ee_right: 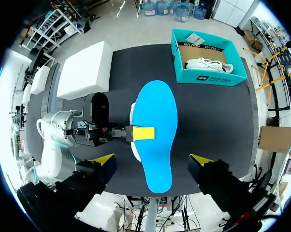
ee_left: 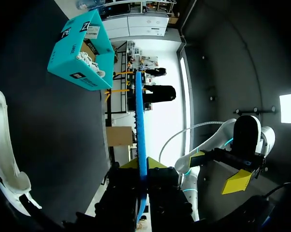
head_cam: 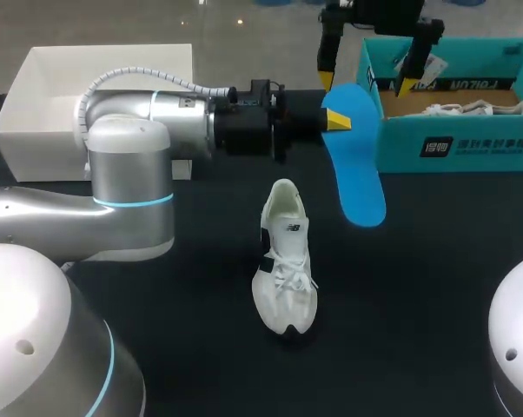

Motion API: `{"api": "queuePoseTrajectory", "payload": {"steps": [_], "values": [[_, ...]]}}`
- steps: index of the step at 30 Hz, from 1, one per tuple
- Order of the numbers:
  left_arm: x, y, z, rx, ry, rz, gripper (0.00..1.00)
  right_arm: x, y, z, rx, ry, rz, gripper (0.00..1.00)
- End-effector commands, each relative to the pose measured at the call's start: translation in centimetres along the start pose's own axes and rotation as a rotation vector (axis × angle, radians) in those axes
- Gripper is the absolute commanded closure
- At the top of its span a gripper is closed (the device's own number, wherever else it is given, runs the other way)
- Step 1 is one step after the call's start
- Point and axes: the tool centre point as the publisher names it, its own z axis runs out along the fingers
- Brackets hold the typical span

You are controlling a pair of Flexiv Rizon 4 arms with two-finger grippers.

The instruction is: Take the shoe out of the shoebox, open the shoe tongue, remove and reinsert the insole, then place the shoe into the shoebox

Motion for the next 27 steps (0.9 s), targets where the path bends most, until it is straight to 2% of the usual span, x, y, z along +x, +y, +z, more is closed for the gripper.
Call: {"api": "queuePoseTrajectory", "payload": {"steps": [1,12,27], "values": [[-0.04,-0.03,0.1,0.001,0.0,0.0,1.0,0.27,-1.03,0.09,-0.045,-0.063,0.016,0.0],[-0.04,-0.03,0.1,0.001,0.0,0.0,1.0,0.52,-1.71,0.14,-0.059,-0.051,0.007,0.0],[-0.04,-0.03,0.1,0.001,0.0,0.0,1.0,0.65,-1.84,0.2,-0.039,-0.041,0.001,0.0]]}}
